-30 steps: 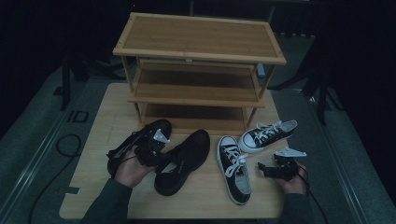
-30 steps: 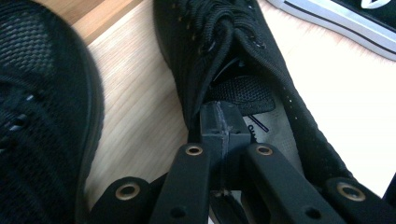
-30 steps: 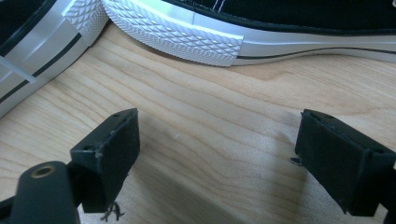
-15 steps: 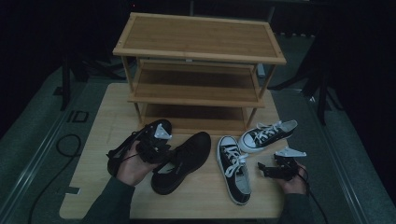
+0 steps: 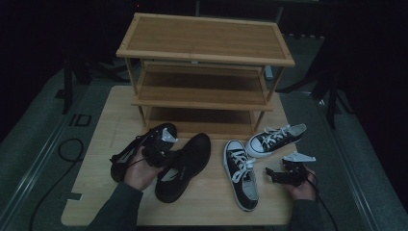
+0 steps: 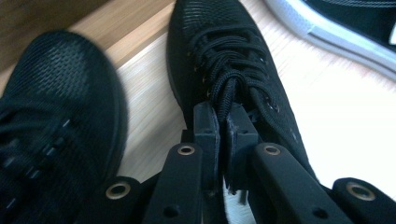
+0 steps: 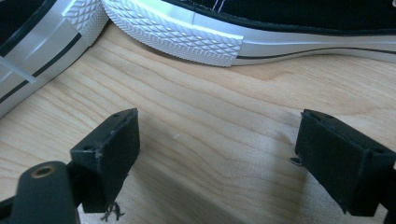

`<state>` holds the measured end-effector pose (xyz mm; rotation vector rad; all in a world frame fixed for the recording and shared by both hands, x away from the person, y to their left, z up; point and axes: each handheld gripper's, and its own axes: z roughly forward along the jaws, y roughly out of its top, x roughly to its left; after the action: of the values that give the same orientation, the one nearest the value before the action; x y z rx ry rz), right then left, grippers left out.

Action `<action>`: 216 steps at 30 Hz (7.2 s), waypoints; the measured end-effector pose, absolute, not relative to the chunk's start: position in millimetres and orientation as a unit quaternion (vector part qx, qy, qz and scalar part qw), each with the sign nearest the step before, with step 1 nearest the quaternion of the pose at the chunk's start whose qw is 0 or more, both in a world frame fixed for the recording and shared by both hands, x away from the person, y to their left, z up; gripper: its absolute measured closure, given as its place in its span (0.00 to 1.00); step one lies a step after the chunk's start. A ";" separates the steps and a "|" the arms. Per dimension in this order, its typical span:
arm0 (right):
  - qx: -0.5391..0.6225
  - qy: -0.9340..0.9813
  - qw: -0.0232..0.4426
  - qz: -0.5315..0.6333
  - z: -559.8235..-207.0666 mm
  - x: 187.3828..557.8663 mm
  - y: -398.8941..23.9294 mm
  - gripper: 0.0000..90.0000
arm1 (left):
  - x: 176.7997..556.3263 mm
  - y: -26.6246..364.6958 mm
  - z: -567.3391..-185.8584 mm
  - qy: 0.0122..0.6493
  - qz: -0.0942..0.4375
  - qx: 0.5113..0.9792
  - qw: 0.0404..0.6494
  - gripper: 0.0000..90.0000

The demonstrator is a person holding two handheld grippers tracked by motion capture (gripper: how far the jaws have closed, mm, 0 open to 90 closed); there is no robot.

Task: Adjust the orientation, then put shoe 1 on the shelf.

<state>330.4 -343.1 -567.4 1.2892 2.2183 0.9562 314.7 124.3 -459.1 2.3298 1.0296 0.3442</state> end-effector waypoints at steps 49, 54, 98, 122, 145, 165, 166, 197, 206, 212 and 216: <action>0.461 0.794 0.201 0.342 -567.4 330.4 -343.1 0.15 | 292.3 201.2 -451.8 0.423 0.145 0.854 0.266 0.79; 0.461 0.794 0.200 0.342 -567.4 330.4 -343.1 0.15 | 290.8 205.7 -447.0 0.422 0.154 0.853 0.265 0.70; 0.462 0.794 0.201 0.342 -567.4 330.6 -343.0 0.15 | 317.4 215.0 -466.8 0.424 0.096 0.868 0.239 0.67; 0.462 0.794 0.201 0.342 -567.4 330.8 -343.0 0.15 | 315.3 210.8 -469.2 0.430 0.105 0.862 0.248 0.95; 0.461 0.794 0.200 0.342 -567.4 330.9 -343.0 0.15 | 320.8 196.0 -456.3 0.434 0.105 0.852 0.273 0.95; 0.462 0.793 0.201 0.342 -567.4 331.6 -342.7 0.15 | 328.2 183.5 -447.6 0.437 0.105 0.845 0.288 0.95; 0.462 0.793 0.201 0.342 -567.4 331.6 -342.7 0.15 | 328.7 183.0 -447.5 0.438 0.105 0.845 0.289 0.95; 0.461 0.794 0.201 0.343 -567.4 332.4 -342.7 0.15 | 355.3 149.4 -446.5 0.463 0.136 0.828 0.287 0.95; 0.461 0.794 0.200 0.343 -567.4 332.3 -342.6 0.16 | 363.7 140.2 -447.5 0.475 0.139 0.820 0.287 0.95; 0.461 0.794 0.200 0.343 -567.4 332.4 -342.7 0.15 | 369.2 133.1 -450.2 0.488 0.148 0.813 0.283 0.95; 0.461 0.794 0.200 0.343 -567.4 332.5 -342.7 0.15 | 374.0 127.7 -452.5 0.503 0.157 0.802 0.281 0.95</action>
<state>332.5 -342.7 -567.4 1.2878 2.2184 0.9575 374.0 127.7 -452.5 2.1504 1.3475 0.4211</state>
